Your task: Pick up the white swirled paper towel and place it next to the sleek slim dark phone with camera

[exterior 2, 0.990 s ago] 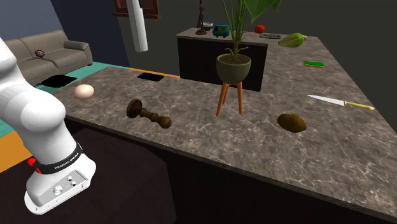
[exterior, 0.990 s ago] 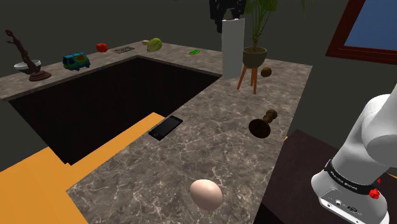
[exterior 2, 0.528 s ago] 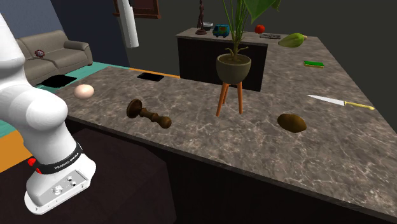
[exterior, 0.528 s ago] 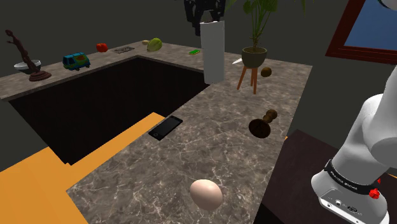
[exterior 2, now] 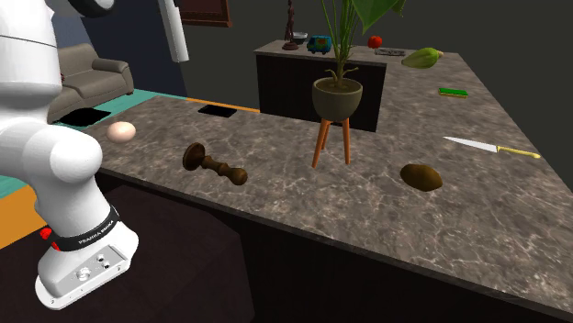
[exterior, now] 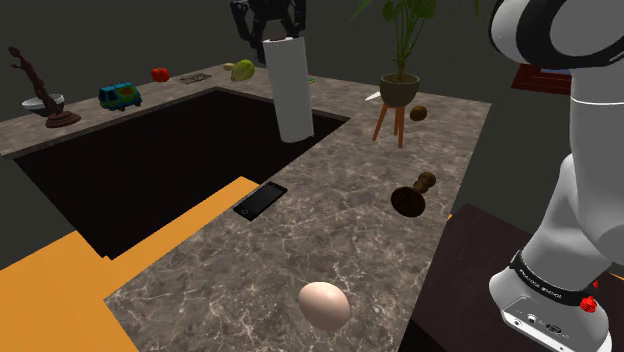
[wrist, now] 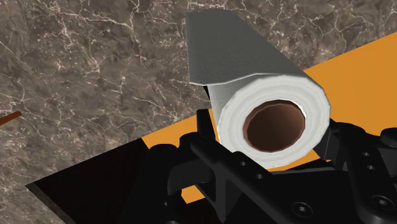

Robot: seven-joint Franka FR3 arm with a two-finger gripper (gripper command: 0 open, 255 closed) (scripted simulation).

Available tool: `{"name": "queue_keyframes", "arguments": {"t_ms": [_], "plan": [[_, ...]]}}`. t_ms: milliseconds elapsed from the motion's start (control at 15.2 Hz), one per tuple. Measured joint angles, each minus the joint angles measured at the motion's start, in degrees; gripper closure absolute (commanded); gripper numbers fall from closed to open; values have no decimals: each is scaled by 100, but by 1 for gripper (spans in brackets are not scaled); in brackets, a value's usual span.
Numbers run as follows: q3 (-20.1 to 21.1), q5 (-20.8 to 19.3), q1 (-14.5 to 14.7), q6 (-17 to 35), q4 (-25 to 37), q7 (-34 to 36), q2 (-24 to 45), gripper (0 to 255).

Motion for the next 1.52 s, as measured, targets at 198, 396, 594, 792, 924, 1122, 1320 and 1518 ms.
{"name": "queue_keyframes", "arguments": {"t_ms": [198,396,594,792,924,1122,1320,1518], "plan": [[21,2,49,156,-158,102,18,255],[36,56,-5,553,-816,155,-241,255],[36,101,-64,905,-1366,166,-443,255],[39,137,-102,1249,-1892,194,-624,255],[39,157,-123,1451,-2188,205,-719,255],[28,179,-164,1746,-2584,198,-821,255],[34,191,-169,2021,-2938,235,-901,255],[30,202,-187,2265,-3249,247,-970,255]]}}
